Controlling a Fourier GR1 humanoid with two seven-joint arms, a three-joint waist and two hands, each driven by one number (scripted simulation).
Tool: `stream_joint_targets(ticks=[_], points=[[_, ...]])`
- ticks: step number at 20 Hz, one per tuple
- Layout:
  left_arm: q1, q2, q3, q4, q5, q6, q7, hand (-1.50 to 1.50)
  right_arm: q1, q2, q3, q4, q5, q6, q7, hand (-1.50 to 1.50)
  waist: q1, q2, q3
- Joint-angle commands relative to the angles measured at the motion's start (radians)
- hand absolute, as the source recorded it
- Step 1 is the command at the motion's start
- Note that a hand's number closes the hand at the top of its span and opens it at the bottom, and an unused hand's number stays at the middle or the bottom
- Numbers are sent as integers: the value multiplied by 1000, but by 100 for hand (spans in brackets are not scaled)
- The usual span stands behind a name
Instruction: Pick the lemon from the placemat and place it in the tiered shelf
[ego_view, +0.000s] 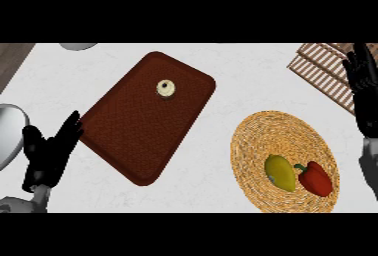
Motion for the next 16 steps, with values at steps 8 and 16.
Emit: stream_joint_targets(ticks=[8, 16], points=[[85, 43, 101, -4, -5, -37, -124, 0, 216, 96, 37, -71, 303, -373, 44, 150, -24, 35, -9], [98, 50, 163, 78, 15, -156, -214, 0, 519, 341, 449, -433, 622, -571, 126, -150, 1, 35, -2]])
